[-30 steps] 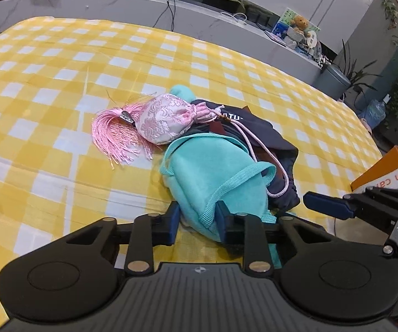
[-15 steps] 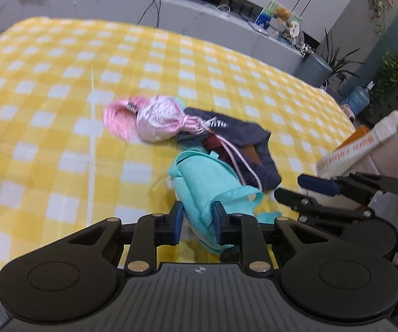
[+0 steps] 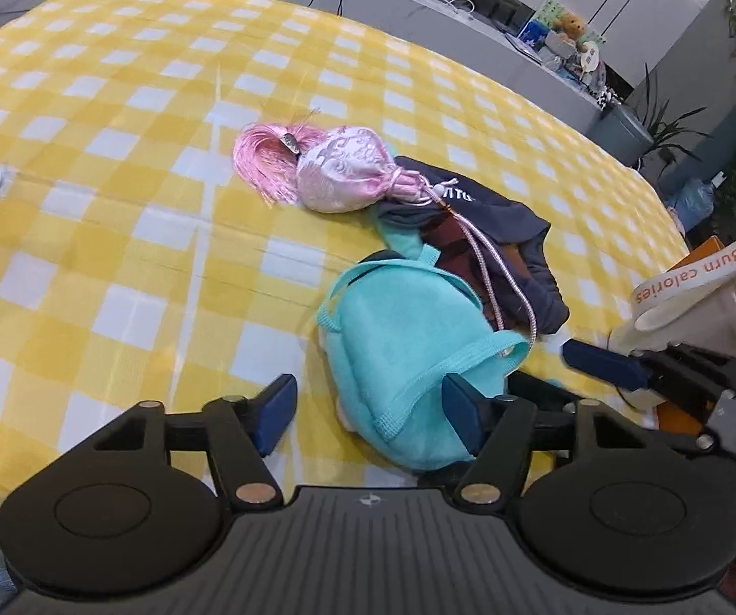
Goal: Organize soft objects
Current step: 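Grasp the teal backpack strap with the left tool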
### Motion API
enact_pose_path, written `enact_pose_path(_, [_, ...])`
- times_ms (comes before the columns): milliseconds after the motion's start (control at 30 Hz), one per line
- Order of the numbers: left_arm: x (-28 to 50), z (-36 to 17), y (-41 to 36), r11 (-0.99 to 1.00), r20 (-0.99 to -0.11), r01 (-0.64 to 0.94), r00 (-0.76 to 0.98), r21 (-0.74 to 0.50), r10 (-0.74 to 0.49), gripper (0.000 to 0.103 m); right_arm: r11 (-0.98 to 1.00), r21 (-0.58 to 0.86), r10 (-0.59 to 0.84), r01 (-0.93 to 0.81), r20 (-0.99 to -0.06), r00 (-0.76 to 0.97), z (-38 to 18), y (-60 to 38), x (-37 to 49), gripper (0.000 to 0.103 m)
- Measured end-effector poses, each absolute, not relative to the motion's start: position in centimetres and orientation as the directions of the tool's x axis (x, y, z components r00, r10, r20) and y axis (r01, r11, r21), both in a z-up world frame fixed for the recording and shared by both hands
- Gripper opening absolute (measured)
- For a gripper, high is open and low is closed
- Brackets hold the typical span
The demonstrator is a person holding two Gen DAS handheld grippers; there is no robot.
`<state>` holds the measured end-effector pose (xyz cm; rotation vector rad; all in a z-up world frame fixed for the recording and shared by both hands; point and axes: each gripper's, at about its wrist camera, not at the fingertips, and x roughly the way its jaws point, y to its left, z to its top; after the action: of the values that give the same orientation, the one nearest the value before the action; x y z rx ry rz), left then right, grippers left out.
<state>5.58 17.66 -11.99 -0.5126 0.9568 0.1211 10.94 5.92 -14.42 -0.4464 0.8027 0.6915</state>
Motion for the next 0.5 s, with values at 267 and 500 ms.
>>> enact_pose_path(267, [6.6, -12.1, 16.2, 0.9, -0.795, -0.27, 0.593, -0.342, -0.124, 0.074, 0.69, -0.095, 0.405, -0.718, -0.771, 0.491, -14.9, 6.3, 10.6, 0.036])
enact_pose_path(500, [5.4, -10.2, 16.9, 0.862, -0.704, -0.243, 0.69, -0.444, -0.168, 0.055, 0.69, -0.105, 0.375, -0.716, -0.794, 0.478, -15.8, 6.6, 10.9, 0.031])
